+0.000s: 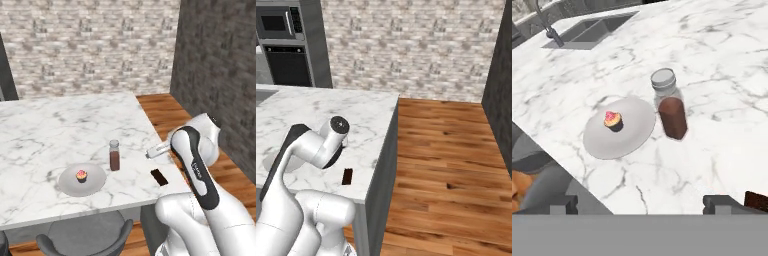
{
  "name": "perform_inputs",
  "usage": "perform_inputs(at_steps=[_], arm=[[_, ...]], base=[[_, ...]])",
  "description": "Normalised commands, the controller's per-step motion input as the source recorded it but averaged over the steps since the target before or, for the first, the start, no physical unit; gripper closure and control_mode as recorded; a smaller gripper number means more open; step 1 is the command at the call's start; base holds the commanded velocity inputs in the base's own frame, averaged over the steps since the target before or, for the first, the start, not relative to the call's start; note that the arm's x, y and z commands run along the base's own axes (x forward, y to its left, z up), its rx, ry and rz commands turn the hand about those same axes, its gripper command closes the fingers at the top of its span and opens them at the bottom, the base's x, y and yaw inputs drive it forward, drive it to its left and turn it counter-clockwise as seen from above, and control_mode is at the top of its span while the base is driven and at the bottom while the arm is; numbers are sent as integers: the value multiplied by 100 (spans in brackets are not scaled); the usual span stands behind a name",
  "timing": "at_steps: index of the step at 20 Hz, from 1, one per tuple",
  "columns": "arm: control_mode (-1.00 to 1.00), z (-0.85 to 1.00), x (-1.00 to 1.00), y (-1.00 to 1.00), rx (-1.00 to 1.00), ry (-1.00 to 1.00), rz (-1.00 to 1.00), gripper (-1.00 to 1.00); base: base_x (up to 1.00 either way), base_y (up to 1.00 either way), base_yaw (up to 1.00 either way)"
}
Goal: Take the cinnamon bottle from the cabinet and place it on the dining table, next to the plate with the cupcake. Then take the chocolate from the dining counter and place it on the cupcake plate.
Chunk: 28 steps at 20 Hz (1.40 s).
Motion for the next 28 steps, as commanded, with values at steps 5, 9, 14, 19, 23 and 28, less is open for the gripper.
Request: perform_inputs(at_steps=[5,9,14,19,23,28], arm=[[-100,9,-6,-7,0,16,-29,-100],[-100,-2,-1,-12,-6,26,-27,-100],[-100,0,2,-30,-20,35,-21,-100],[-100,-43,2,-64,-22,36,-13,-100],[-100,-78,9,-36,-12,21,-1,-100],[-100,-68,29,3,-6,4,1,-100]], base=[[0,0,0],[0,0,0],[0,0,0],[0,0,0],[0,0,0],[0,0,0]])
